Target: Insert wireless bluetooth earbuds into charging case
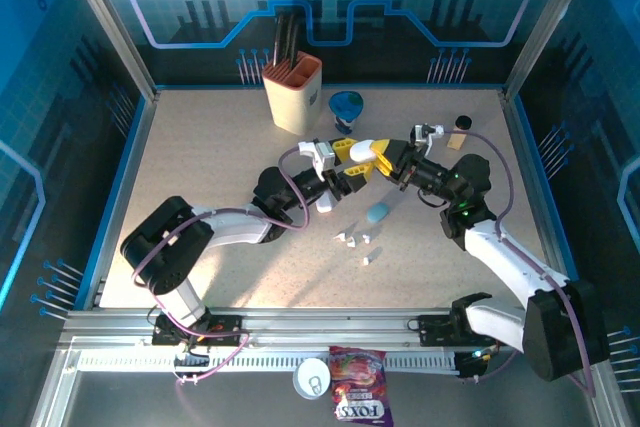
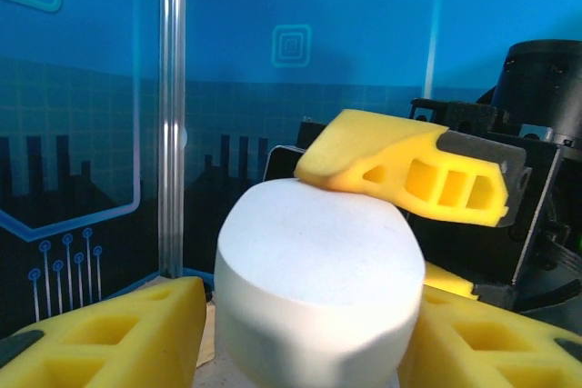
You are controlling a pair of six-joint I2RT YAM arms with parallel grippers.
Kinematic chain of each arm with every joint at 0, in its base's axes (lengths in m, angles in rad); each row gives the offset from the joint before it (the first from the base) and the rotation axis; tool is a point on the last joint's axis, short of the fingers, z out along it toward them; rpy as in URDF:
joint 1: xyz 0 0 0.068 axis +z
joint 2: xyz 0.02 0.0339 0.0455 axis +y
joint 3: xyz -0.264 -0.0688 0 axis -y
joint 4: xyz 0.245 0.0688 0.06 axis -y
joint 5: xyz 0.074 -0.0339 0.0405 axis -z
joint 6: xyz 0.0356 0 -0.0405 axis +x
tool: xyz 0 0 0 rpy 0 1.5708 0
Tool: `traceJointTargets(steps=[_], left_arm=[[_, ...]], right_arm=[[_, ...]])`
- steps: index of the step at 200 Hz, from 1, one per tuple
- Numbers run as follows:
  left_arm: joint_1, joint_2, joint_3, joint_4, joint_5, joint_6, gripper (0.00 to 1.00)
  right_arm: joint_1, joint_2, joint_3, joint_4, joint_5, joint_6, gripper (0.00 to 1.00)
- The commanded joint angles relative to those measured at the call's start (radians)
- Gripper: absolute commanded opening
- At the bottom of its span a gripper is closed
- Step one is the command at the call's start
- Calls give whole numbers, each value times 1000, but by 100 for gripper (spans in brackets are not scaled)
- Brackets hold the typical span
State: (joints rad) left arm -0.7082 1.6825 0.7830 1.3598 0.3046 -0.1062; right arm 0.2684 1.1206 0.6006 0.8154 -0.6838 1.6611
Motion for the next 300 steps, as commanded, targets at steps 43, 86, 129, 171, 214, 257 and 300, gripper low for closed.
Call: traceJointTargets(steps=[43, 86, 129, 171, 214, 257, 300], left_arm=[[-8, 16, 36, 41, 32, -14, 44], [-7, 8, 36, 41, 34, -14, 47], [-8, 5, 38, 42, 43, -30, 43], [-7, 2, 42, 42, 45, -40, 45], [-7, 1, 44, 41, 44, -41, 48], [-7, 5, 47, 41, 49, -46, 42], [-7, 11, 42, 42, 50, -37, 47]], right_arm=[[11, 4, -4, 35, 11, 0, 22], [12, 7, -9, 35, 13, -4, 22], [11, 9, -17, 26, 14, -14, 22], [11, 10, -11, 13, 14, -26, 22], [11, 13, -10, 6, 8, -37, 23], [12, 14, -16, 5, 9, -40, 23], [11, 31, -12, 69, 3, 13, 22]])
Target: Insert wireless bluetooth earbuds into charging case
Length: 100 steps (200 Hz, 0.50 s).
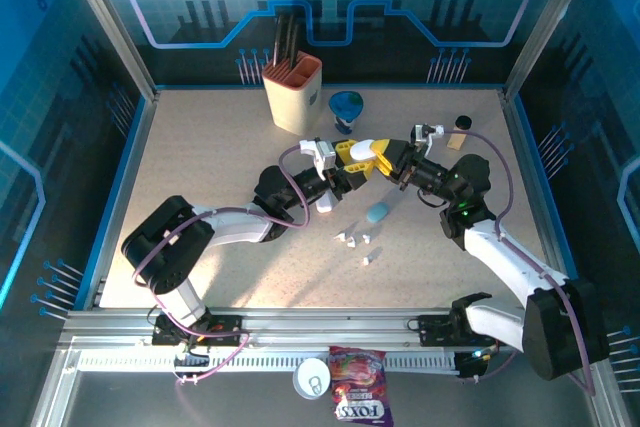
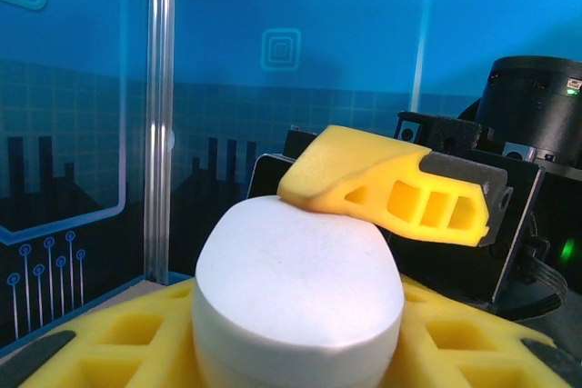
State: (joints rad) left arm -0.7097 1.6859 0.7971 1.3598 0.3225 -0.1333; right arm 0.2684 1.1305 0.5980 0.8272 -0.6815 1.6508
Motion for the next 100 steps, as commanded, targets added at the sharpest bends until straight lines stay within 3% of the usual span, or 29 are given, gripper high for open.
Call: traceJointTargets(steps=[1, 100], left_arm=[[-5, 8, 27, 42, 32, -10, 48], [-8, 21, 26, 42, 49, 16, 43]], right_arm=[[11, 21, -9, 59, 1, 25, 22], [10, 49, -24, 121, -3, 95, 22]])
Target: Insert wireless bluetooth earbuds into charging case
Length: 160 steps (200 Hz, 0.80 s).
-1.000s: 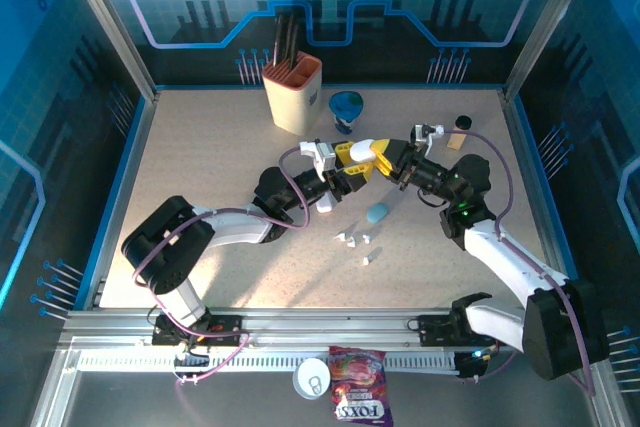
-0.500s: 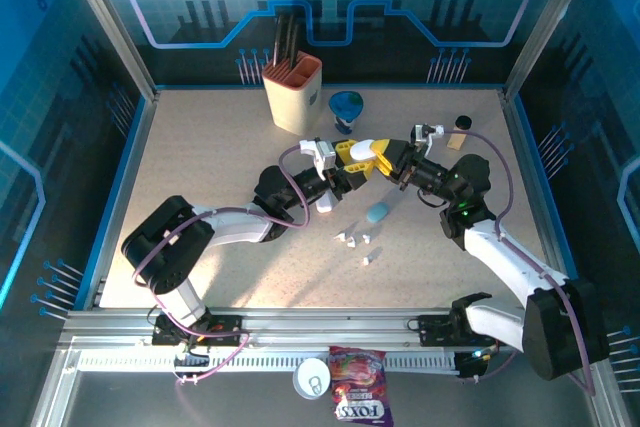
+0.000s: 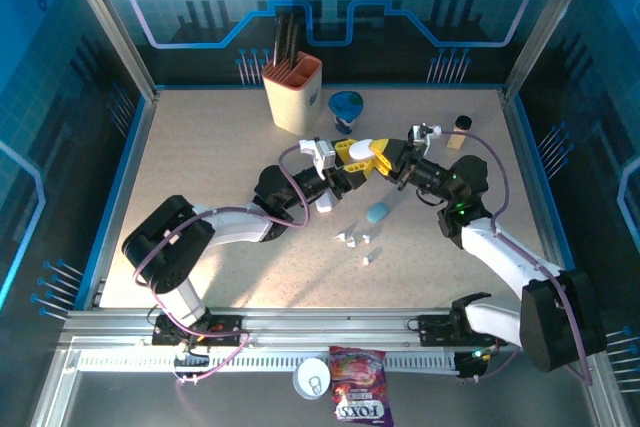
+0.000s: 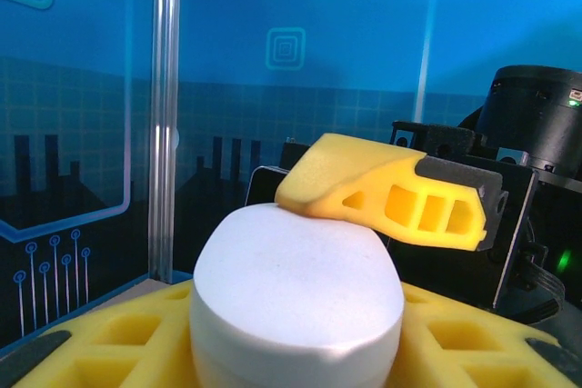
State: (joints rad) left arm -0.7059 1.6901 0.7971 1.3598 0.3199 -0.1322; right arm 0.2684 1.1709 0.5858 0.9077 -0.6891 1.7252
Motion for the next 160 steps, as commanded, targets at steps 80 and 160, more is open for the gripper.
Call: traceJointTargets(steps=[80, 160], left_arm=[[-13, 29, 29, 42, 74, 58, 45], [-13, 24, 21, 42, 62, 48, 37]], right_arm=[[10, 21, -16, 56, 0, 48, 22], [10, 24, -22, 63, 4, 51, 22]])
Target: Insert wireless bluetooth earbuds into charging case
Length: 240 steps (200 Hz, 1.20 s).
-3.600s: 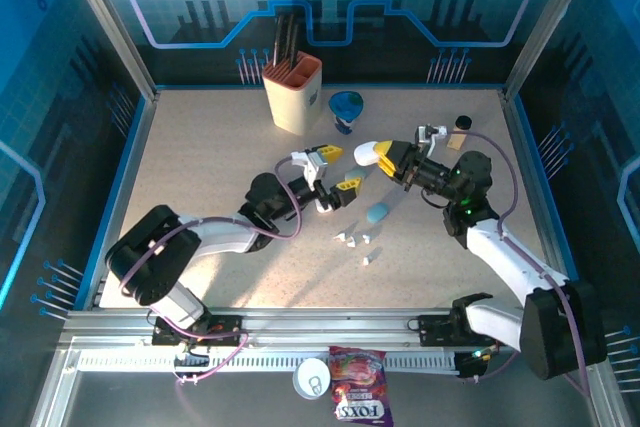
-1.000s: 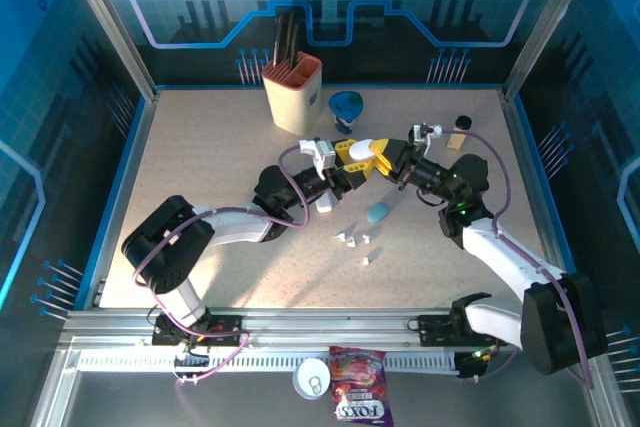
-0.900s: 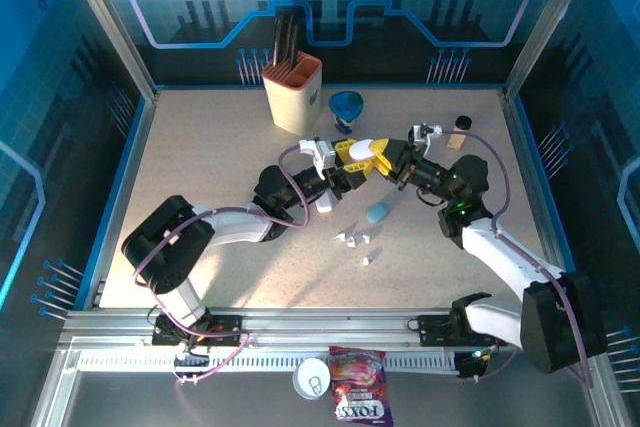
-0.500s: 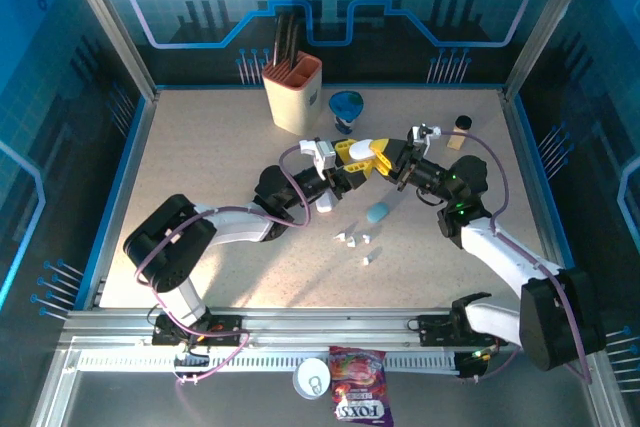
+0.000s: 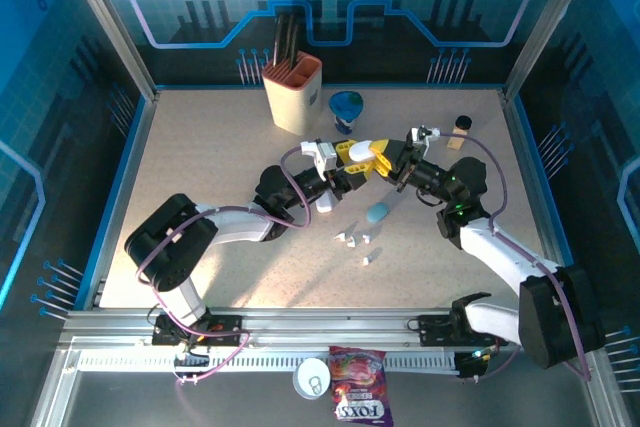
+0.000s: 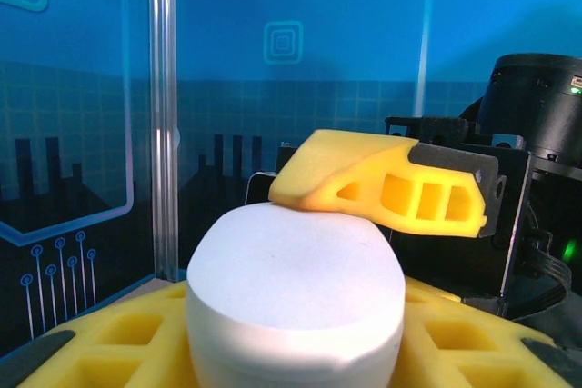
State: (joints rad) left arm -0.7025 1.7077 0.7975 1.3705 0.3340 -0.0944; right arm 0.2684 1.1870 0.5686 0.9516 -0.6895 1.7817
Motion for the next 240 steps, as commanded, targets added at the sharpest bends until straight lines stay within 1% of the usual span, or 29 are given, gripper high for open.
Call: traceJointTargets(steps=[1, 10, 34, 45, 54, 65, 76, 84, 94, 102, 117, 141, 154, 171, 186, 199, 215, 240], left_arm=[[-17, 7, 21, 32, 47, 11, 36], [-17, 6, 23, 32, 45, 6, 32], [-16, 6, 22, 32, 47, 10, 32], [-16, 5, 20, 32, 45, 6, 32], [-16, 2, 18, 31, 45, 2, 32], [-17, -4, 13, 31, 43, -1, 32], [-16, -12, 7, 29, 46, -4, 32], [-15, -21, -2, 24, 48, -4, 32], [-15, -35, -13, 7, 51, -4, 32], [-13, -49, -23, -13, 55, -4, 33], [-12, -74, -43, -52, 77, 4, 33], [0, -125, -71, -121, 150, 3, 33], [9, -154, -79, -176, 207, -7, 33], [19, -188, -83, -247, 287, -23, 32], [21, -209, -86, -285, 339, -33, 32], [20, -217, -83, -313, 375, -48, 31], [20, -218, -81, -320, 406, -66, 31], [20, -213, -94, -286, 414, -76, 30]], right_arm=[[10, 8, -5, 18, 5, -5, 22], [10, 8, -6, 13, 5, -10, 22], [11, 6, -3, 9, 5, -12, 22], [10, 2, 0, 1, 3, -25, 24], [10, -6, 4, -19, 1, -53, 31], [8, -24, 8, -63, 4, -102, 45], [1, -48, 10, -118, 5, -168, 62], [-12, -66, 13, -163, 4, -225, 67], [-33, -88, 15, -230, -3, -305, 71], [-57, -103, 24, -302, -15, -374, 72], [-96, -135, 50, -448, -37, -549, 73], [-110, -192, 126, -730, -37, -903, 75], [-96, -230, 169, -861, -32, -1104, 75], [-64, -281, 214, -988, -88, -1347, 75], [-5, -329, 254, -1135, -37, -1520, 76], [55, -362, 272, -1222, 19, -1631, 77], [110, -371, 293, -1293, 35, -1729, 77], [171, -364, 305, -1301, 135, -1781, 77]])
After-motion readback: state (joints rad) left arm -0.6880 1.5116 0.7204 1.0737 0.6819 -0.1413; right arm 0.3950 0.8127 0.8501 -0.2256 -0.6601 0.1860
